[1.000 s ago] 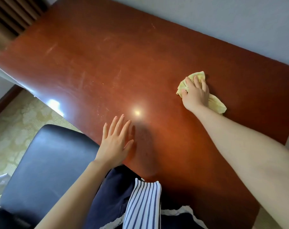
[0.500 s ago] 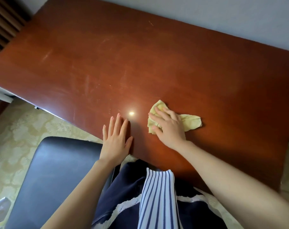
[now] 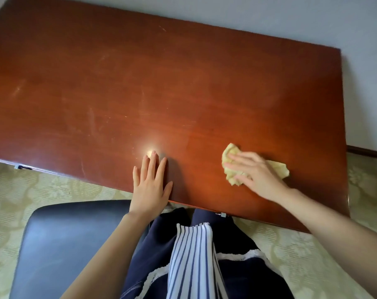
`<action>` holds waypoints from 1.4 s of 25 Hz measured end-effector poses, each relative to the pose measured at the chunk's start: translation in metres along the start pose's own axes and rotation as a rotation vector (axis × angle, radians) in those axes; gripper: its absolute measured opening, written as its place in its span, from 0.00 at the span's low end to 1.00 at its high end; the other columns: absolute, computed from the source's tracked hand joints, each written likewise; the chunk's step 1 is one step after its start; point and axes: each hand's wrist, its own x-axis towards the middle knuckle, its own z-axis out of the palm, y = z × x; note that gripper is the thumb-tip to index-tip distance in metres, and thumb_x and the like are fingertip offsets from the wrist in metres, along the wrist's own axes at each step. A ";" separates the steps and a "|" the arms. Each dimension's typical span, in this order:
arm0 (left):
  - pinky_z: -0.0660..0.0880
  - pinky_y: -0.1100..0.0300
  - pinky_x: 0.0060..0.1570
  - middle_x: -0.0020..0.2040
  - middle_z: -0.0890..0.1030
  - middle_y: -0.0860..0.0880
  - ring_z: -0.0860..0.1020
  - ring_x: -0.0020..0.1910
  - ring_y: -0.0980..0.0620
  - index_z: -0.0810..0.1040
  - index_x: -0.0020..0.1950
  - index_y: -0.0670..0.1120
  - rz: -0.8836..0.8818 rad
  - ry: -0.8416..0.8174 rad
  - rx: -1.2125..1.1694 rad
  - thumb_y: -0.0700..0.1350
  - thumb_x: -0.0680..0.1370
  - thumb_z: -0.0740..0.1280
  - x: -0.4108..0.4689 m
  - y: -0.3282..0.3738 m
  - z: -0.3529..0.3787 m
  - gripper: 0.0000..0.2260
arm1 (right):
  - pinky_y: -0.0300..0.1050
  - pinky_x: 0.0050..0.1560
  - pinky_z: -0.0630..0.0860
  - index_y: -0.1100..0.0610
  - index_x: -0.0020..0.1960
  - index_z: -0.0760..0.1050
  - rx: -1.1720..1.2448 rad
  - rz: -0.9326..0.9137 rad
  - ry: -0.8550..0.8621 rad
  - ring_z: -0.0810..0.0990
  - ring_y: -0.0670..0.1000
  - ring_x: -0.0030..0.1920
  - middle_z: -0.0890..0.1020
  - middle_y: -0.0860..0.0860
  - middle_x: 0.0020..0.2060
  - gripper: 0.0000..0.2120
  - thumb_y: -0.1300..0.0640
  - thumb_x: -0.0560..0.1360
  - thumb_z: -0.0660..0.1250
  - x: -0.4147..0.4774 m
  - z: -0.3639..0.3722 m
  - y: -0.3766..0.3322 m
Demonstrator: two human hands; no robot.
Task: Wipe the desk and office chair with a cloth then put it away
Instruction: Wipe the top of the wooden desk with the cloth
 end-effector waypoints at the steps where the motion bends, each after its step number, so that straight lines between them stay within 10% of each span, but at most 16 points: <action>1: 0.39 0.45 0.72 0.78 0.42 0.46 0.38 0.76 0.45 0.49 0.78 0.48 -0.011 0.004 0.001 0.53 0.81 0.54 -0.003 -0.001 0.000 0.28 | 0.52 0.68 0.65 0.50 0.65 0.75 -0.016 0.080 0.057 0.69 0.54 0.66 0.73 0.48 0.67 0.22 0.61 0.73 0.71 0.014 -0.009 0.010; 11: 0.42 0.46 0.73 0.78 0.41 0.47 0.40 0.77 0.46 0.47 0.78 0.48 -0.378 0.078 -0.119 0.53 0.81 0.58 -0.043 0.028 0.010 0.30 | 0.51 0.74 0.51 0.46 0.73 0.64 -0.168 0.380 0.184 0.53 0.53 0.75 0.62 0.48 0.75 0.20 0.51 0.81 0.57 0.142 0.001 -0.012; 21: 0.52 0.44 0.72 0.77 0.56 0.44 0.50 0.76 0.42 0.46 0.78 0.42 -0.785 0.200 -0.504 0.46 0.80 0.61 -0.058 0.064 0.031 0.33 | 0.48 0.74 0.47 0.46 0.70 0.69 -0.184 -0.611 -0.291 0.58 0.52 0.75 0.66 0.46 0.72 0.20 0.52 0.79 0.62 0.067 0.016 -0.039; 26: 0.55 0.46 0.71 0.78 0.52 0.43 0.52 0.76 0.42 0.45 0.77 0.41 -0.772 0.170 -0.483 0.43 0.79 0.61 -0.065 0.056 0.024 0.33 | 0.54 0.67 0.66 0.50 0.64 0.77 -0.253 -1.049 -0.407 0.73 0.55 0.67 0.76 0.49 0.65 0.20 0.55 0.73 0.72 0.046 -0.001 -0.007; 30: 0.60 0.42 0.68 0.71 0.65 0.44 0.62 0.69 0.44 0.57 0.73 0.43 -0.763 0.314 -0.753 0.34 0.75 0.59 -0.052 0.056 0.014 0.27 | 0.50 0.66 0.67 0.50 0.65 0.76 -0.310 -1.230 -0.471 0.74 0.55 0.65 0.76 0.50 0.65 0.19 0.53 0.75 0.66 0.083 0.001 -0.025; 35: 0.57 0.44 0.71 0.76 0.59 0.45 0.56 0.75 0.46 0.47 0.78 0.45 -0.770 0.243 -0.856 0.27 0.72 0.54 -0.049 0.050 0.012 0.37 | 0.47 0.74 0.49 0.49 0.73 0.65 -0.383 -1.180 -0.580 0.59 0.52 0.74 0.64 0.49 0.74 0.21 0.53 0.80 0.61 0.134 0.033 -0.091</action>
